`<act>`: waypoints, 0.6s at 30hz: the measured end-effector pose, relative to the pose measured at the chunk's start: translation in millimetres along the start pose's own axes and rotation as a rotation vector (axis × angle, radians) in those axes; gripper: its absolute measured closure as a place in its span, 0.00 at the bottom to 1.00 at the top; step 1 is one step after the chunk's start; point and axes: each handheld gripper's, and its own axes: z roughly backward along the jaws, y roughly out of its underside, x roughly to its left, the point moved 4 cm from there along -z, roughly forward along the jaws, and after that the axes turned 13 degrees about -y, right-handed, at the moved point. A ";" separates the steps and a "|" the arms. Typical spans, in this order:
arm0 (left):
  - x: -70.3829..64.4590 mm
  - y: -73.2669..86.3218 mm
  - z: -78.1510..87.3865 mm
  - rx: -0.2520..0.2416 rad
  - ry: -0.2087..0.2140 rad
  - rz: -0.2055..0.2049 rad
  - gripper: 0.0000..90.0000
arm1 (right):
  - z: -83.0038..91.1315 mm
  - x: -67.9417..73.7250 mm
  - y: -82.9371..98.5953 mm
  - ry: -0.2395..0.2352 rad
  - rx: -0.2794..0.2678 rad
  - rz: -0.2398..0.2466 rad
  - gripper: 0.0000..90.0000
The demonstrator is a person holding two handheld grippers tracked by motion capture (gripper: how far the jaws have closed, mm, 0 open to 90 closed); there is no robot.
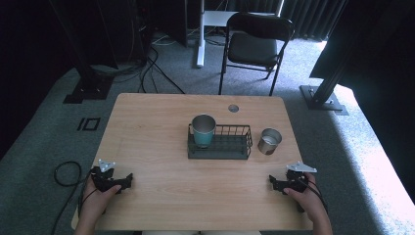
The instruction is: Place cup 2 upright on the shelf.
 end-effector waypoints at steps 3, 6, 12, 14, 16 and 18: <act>0.0 0.0 0.0 0.000 0.000 0.000 0.02 | 0.0 3.3 -1.1 -0.024 0.000 -0.004 0.13; 0.0 0.0 0.0 0.000 0.000 0.000 0.02 | 0.2 5.9 -4.5 -0.049 0.001 -0.005 0.13; 0.0 0.0 0.0 0.000 0.000 0.000 0.02 | 2.7 8.4 -12.8 -0.038 -0.020 0.019 0.13; 0.0 0.0 0.0 -0.001 0.000 0.000 0.02 | 3.1 7.7 -15.2 -0.029 -0.030 0.013 0.13; 0.0 0.0 0.0 0.000 0.000 0.000 0.02 | 3.5 6.2 -17.7 -0.022 -0.042 0.014 0.13; 0.0 0.0 0.0 0.000 0.000 0.000 0.02 | 3.6 4.9 -19.9 -0.014 -0.050 0.013 0.13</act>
